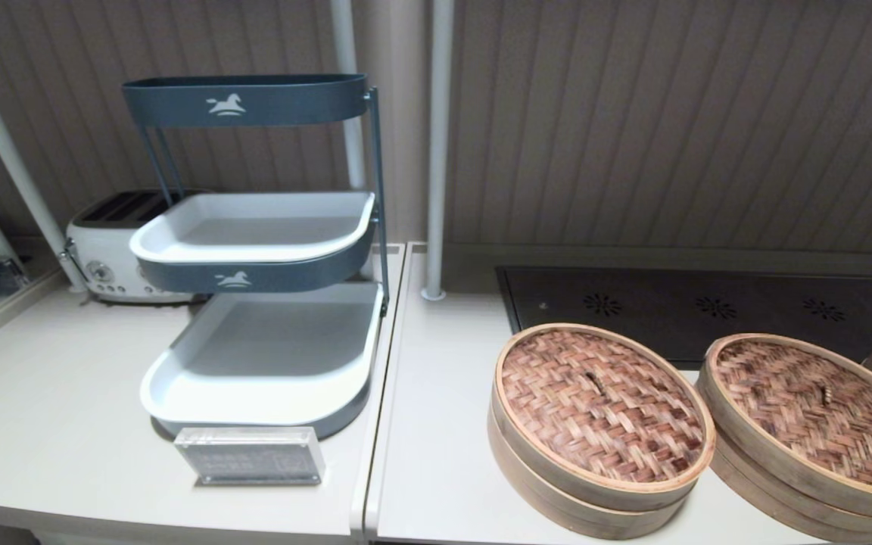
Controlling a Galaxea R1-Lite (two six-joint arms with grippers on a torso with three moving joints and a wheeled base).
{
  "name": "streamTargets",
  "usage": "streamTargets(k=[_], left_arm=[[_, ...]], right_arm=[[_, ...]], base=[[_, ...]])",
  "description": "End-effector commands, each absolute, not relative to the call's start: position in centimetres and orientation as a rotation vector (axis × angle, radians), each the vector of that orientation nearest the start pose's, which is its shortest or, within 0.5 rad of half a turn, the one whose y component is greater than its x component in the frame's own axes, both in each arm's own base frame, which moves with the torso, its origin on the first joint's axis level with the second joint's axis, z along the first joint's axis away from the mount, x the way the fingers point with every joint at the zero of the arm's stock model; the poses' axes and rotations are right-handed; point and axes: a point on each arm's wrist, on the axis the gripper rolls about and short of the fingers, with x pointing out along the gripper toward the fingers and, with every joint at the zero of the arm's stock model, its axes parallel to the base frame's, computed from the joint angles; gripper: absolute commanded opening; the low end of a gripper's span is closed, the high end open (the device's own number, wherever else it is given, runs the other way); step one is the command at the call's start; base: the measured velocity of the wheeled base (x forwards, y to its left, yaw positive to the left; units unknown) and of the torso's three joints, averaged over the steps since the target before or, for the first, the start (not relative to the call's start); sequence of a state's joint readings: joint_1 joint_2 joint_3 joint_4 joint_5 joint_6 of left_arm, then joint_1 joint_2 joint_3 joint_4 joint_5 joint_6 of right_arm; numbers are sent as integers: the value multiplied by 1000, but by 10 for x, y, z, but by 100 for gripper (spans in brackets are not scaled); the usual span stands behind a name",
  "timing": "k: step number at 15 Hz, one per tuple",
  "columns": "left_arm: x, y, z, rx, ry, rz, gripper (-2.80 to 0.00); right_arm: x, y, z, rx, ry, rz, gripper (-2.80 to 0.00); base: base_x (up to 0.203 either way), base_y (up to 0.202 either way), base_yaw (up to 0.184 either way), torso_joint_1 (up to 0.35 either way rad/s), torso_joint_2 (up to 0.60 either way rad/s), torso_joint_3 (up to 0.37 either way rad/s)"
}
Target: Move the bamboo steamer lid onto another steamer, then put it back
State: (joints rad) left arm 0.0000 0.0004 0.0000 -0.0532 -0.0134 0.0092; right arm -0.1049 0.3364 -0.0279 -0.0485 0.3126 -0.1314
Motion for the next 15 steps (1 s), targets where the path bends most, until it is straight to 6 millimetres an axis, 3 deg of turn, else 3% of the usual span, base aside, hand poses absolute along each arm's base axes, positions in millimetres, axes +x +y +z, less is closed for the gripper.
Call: streamTargets(k=[1,7,11,15], left_arm=[[-21,0,73,9,-28,-14,-280],[-21,0,73,9,-28,-14,-280],[-21,0,73,9,-28,-14,-280],[-21,0,73,9,-28,-13,-280]], right_arm=[[6,6,92,-88,255,236,-280],[-2,5,90,-114,202,126,-280],[-9,4,88,-117,208,231,-280],[-24,1,75,-125,40,50,-280]], base=[[0,0,0,0,0,0],[0,0,0,0,0,0],[0,0,0,0,0,0],[0,0,0,0,0,0]])
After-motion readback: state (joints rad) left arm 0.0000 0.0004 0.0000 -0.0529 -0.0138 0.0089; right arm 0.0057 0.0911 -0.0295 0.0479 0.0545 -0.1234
